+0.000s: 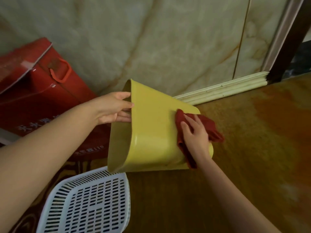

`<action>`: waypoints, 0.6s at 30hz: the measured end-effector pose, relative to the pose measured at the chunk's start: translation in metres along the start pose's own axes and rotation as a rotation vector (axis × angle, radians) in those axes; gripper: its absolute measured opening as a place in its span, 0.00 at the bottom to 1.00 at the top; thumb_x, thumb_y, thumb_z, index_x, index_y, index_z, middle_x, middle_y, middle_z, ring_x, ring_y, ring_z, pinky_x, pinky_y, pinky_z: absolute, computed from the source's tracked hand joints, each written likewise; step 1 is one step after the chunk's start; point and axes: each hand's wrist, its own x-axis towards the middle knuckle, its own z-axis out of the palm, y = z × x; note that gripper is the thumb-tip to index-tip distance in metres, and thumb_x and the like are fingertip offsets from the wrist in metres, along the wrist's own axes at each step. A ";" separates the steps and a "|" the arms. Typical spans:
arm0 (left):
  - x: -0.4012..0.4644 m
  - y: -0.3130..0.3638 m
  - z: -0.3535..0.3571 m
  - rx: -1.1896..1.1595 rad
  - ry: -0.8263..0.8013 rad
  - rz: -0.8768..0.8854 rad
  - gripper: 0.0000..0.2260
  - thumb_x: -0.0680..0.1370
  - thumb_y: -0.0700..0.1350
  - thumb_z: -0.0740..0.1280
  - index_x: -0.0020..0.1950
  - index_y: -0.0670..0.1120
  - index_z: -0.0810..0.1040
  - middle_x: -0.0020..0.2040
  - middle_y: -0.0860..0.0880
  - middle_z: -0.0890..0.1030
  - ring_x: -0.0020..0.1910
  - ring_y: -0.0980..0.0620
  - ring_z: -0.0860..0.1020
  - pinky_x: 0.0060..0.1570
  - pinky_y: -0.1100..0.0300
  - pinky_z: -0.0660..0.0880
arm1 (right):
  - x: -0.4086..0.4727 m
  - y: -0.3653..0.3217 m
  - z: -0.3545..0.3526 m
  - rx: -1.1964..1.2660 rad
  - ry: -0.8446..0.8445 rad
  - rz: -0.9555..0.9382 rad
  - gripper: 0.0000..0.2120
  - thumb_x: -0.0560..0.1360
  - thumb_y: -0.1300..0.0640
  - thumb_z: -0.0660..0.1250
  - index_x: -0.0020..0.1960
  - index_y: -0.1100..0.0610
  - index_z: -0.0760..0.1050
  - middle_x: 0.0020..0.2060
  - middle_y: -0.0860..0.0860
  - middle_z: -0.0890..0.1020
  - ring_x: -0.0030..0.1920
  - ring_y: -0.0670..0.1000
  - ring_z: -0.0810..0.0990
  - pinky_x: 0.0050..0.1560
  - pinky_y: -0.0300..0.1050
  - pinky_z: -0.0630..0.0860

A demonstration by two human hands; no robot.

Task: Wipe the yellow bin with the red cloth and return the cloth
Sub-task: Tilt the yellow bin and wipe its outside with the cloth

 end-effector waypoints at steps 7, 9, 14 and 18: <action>-0.026 0.001 0.015 0.095 -0.100 0.163 0.08 0.72 0.45 0.66 0.50 0.48 0.79 0.38 0.51 0.86 0.39 0.55 0.83 0.37 0.65 0.78 | 0.044 -0.052 0.002 0.080 -0.201 -0.232 0.19 0.75 0.44 0.60 0.64 0.46 0.73 0.69 0.49 0.70 0.68 0.51 0.67 0.69 0.49 0.62; -0.048 -0.018 0.022 0.516 -0.048 0.235 0.08 0.68 0.45 0.72 0.46 0.53 0.81 0.38 0.57 0.86 0.39 0.61 0.82 0.38 0.69 0.75 | 0.051 -0.007 -0.013 0.023 -0.166 -0.075 0.18 0.76 0.47 0.60 0.64 0.50 0.73 0.69 0.51 0.71 0.69 0.52 0.67 0.70 0.54 0.62; -0.053 -0.020 0.049 0.647 0.185 0.406 0.10 0.71 0.44 0.68 0.30 0.52 0.74 0.27 0.56 0.82 0.26 0.68 0.74 0.30 0.71 0.67 | 0.041 0.032 -0.025 0.084 0.016 0.174 0.18 0.77 0.47 0.59 0.64 0.51 0.73 0.70 0.52 0.69 0.70 0.54 0.65 0.72 0.55 0.60; -0.028 0.020 0.054 0.712 0.263 0.445 0.10 0.71 0.43 0.68 0.30 0.50 0.73 0.28 0.54 0.80 0.25 0.67 0.71 0.30 0.68 0.66 | 0.015 -0.014 -0.018 0.215 0.029 -0.150 0.18 0.77 0.47 0.56 0.65 0.46 0.72 0.70 0.48 0.69 0.70 0.43 0.62 0.71 0.45 0.56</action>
